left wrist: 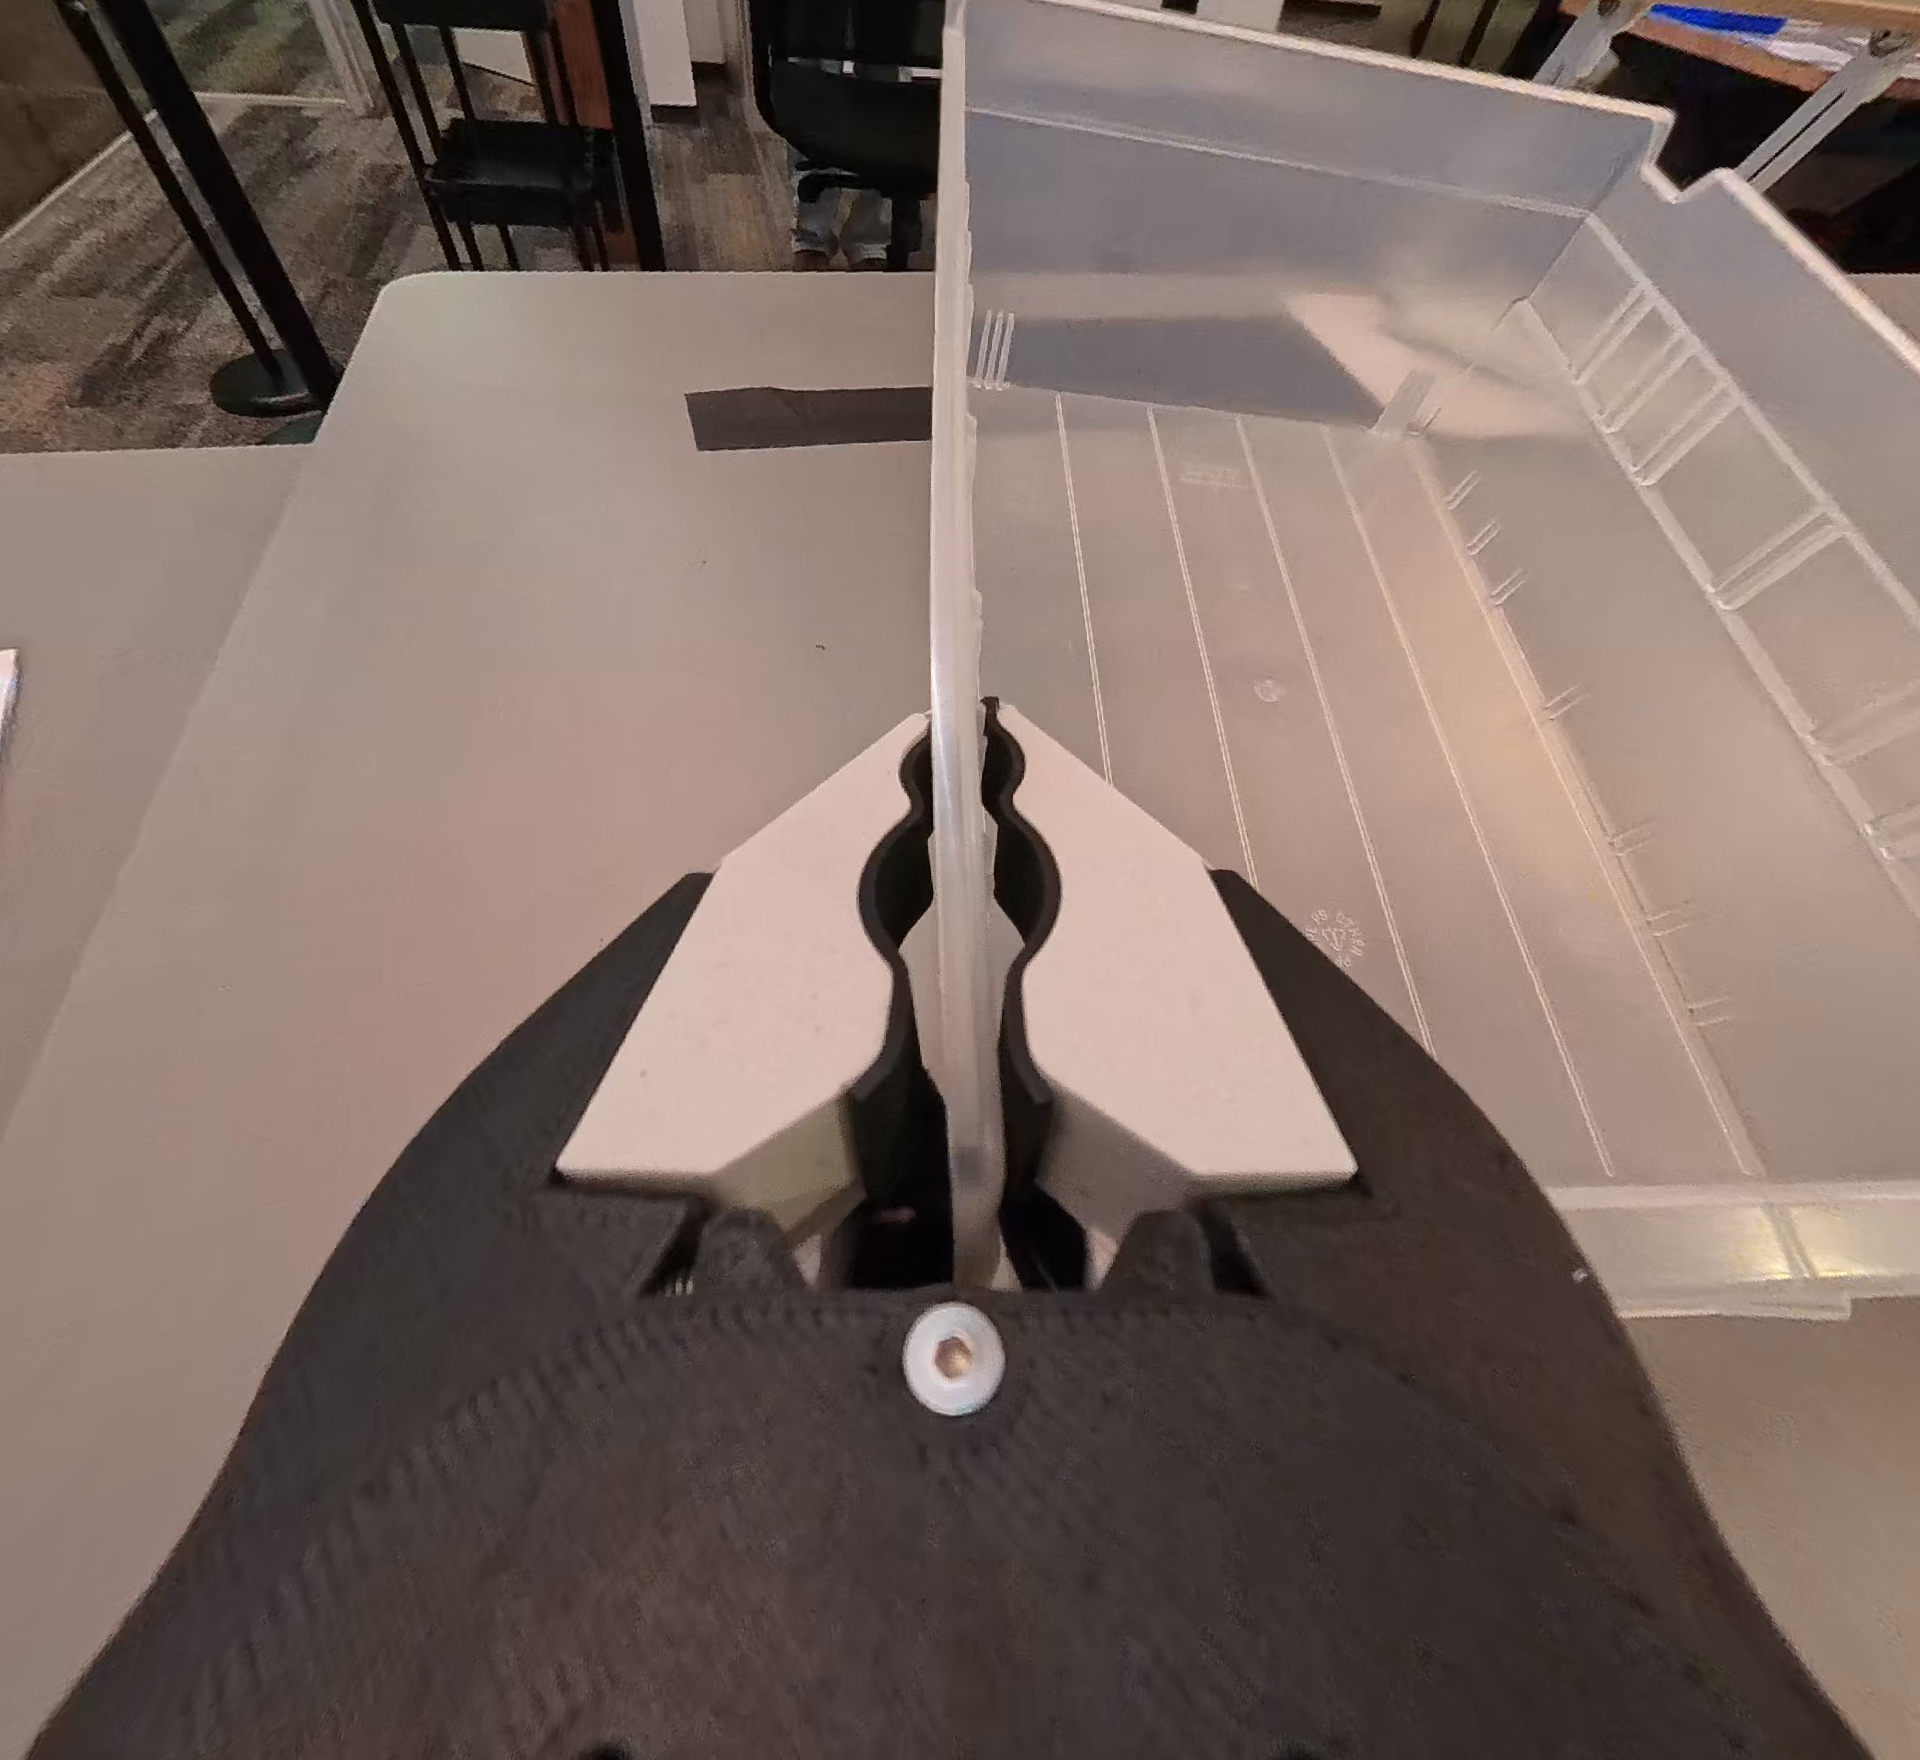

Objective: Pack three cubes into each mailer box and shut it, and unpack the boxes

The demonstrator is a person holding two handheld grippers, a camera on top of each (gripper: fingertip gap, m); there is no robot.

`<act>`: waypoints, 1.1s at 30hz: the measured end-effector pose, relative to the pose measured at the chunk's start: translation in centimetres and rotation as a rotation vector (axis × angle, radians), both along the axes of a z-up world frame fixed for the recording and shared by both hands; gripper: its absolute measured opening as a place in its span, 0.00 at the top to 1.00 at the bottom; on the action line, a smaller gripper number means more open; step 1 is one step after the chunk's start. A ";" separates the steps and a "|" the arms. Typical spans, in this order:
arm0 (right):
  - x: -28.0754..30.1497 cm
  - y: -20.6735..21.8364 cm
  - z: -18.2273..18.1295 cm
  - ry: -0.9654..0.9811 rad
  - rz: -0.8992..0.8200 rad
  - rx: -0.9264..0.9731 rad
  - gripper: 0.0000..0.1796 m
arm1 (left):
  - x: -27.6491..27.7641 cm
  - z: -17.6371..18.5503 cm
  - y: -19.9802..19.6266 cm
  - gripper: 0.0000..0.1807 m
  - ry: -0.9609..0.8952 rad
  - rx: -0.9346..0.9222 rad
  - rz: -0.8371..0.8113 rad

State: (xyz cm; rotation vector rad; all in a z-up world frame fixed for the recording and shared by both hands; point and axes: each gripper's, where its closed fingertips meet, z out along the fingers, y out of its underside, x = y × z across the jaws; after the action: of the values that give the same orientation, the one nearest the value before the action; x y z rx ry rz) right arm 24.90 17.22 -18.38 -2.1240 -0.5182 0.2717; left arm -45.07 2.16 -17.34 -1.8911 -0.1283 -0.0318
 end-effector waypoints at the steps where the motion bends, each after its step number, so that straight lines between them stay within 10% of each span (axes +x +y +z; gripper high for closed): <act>1: -0.4 -0.2 0.0 0.009 0.004 0.000 0.95 | 0.0 0.1 -0.2 0.98 0.002 0.002 0.001; 33: -26.8 -7.3 0.7 0.140 0.215 0.063 0.82 | -0.6 15.0 -6.9 0.99 -0.066 0.375 0.064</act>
State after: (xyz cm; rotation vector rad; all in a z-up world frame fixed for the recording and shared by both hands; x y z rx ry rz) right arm -1.89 9.89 -17.70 -1.9732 -0.6638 0.5152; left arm -45.72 -4.72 -2.34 -1.5114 -0.2126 -0.0701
